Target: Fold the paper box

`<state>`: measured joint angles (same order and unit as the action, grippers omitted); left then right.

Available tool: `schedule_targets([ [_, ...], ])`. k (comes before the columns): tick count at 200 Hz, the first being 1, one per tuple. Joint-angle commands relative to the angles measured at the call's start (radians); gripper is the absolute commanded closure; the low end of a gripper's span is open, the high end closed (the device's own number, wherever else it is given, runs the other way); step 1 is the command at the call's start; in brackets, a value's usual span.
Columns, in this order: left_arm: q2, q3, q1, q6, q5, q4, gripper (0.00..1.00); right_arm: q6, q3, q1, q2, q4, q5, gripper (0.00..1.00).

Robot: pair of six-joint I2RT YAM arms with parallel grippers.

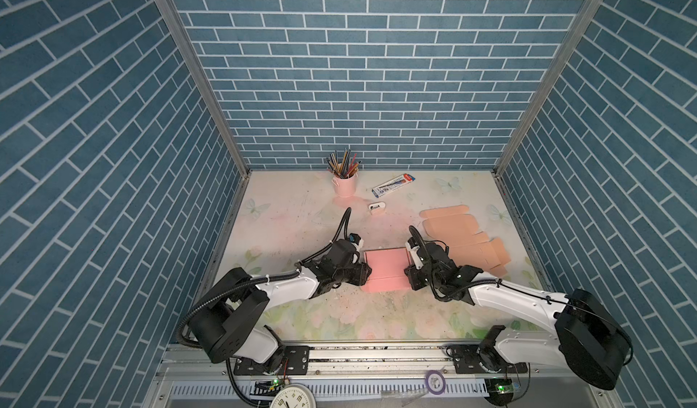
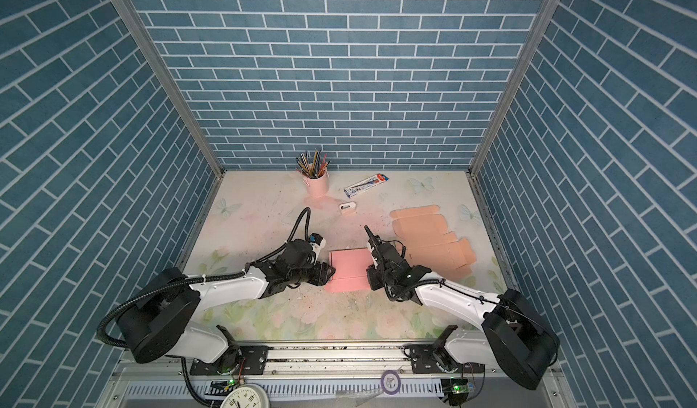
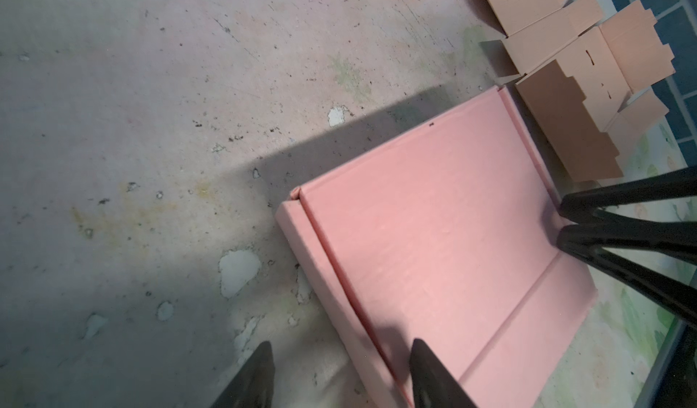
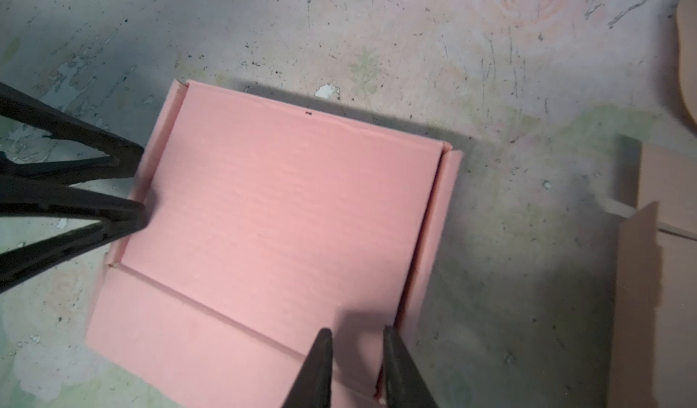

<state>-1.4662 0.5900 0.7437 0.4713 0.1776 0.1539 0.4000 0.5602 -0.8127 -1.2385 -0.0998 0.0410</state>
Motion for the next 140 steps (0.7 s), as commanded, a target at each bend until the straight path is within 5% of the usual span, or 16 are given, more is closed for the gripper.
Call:
schedule_targets([
  [1,-0.016,-0.018,-0.007,-0.008,-0.01,-0.001,0.42,0.038,0.034,-0.006,0.058,-0.064,0.034,0.71],
  [140,-0.006,-0.019,-0.006,-0.005,0.026,0.026,0.48,0.171,-0.061,0.07,0.108,0.042,-0.011,0.47],
])
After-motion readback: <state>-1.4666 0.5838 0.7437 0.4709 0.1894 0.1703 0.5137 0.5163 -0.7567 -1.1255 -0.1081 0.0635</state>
